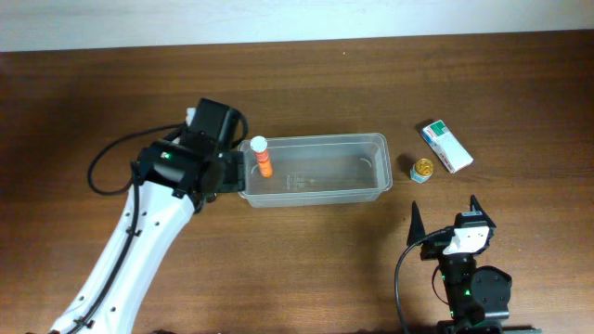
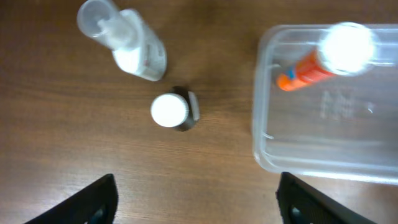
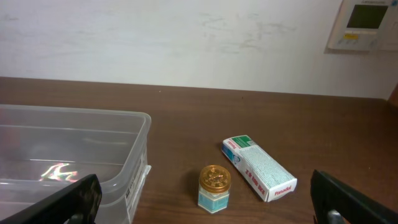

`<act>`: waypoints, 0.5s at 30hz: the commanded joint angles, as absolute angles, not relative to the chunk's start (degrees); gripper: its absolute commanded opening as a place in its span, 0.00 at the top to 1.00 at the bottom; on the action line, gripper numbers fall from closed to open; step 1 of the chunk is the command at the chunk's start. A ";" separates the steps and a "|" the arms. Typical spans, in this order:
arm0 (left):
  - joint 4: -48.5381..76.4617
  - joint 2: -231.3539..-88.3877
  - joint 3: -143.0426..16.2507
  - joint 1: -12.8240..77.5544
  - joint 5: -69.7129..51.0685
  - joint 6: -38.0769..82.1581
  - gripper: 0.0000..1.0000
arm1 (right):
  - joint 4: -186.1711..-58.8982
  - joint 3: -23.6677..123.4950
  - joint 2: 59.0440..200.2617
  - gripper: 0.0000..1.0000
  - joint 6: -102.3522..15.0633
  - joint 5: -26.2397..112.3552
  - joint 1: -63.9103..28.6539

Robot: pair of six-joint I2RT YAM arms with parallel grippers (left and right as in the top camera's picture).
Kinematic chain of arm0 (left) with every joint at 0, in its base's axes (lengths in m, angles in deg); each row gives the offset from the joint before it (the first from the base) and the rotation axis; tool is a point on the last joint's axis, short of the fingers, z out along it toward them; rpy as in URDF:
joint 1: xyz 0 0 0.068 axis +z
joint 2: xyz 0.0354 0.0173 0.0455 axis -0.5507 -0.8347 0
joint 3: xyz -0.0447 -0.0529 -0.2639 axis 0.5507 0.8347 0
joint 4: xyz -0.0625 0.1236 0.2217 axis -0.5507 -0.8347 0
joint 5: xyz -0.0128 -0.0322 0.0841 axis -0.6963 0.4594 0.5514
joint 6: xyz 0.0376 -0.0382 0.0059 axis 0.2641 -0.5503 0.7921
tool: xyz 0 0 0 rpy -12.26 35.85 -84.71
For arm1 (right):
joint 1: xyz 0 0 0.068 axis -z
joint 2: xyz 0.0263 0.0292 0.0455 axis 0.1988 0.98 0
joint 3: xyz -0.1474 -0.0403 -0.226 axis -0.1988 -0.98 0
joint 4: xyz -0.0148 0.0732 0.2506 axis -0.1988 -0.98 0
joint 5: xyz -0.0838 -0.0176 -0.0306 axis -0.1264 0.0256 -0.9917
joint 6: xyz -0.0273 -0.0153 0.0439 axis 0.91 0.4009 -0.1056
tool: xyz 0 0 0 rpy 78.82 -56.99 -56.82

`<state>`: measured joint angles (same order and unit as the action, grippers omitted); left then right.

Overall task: Pack container
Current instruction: 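Lower and release the orange tube into the container's left end, then move left gripper back and lower onto the dark brown bottle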

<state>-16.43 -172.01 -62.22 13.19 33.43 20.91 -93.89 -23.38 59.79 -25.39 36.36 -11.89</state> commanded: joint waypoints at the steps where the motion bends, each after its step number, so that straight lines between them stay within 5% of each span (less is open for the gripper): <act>1: -14.33 -172.21 -59.88 16.53 30.26 16.30 0.20 | -94.24 -23.65 59.42 0.02 -25.48 36.05 -11.78; 15: -2.29 -172.21 -48.58 19.76 26.04 16.30 0.22 | -94.24 -23.65 59.39 0.02 -25.48 36.05 -11.78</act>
